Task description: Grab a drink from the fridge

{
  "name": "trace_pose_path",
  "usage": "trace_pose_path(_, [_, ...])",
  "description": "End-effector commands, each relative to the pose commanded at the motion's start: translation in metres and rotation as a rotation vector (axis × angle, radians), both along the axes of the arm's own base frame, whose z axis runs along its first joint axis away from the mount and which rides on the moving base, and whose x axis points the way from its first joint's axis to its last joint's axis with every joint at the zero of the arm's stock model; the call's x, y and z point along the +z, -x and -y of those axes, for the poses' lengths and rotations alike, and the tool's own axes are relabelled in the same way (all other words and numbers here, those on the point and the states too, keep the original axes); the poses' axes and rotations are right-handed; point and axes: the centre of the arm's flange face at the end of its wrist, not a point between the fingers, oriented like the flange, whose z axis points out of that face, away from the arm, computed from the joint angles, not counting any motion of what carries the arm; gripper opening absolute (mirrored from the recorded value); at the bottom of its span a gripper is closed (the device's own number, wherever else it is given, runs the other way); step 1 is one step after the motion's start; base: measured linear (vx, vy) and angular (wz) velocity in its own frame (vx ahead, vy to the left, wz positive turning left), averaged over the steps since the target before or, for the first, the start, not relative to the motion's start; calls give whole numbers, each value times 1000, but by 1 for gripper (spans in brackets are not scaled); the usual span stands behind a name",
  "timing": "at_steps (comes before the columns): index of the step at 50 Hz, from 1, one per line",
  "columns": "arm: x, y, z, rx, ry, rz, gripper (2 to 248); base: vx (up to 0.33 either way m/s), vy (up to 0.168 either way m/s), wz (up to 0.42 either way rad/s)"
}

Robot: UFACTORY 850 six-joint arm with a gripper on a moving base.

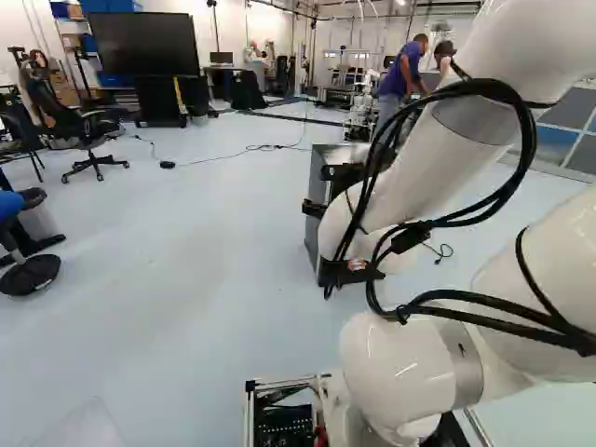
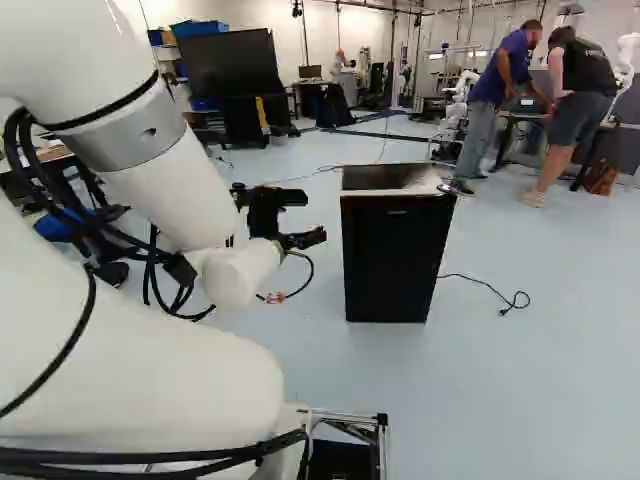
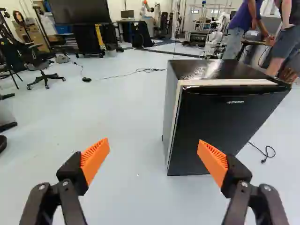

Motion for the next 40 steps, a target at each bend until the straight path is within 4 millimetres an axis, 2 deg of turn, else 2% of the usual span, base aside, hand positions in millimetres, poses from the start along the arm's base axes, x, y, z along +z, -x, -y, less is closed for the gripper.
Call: trace_pose_path(40, [0, 0, 0, 0, 0, 0, 247, 4, 0, 0])
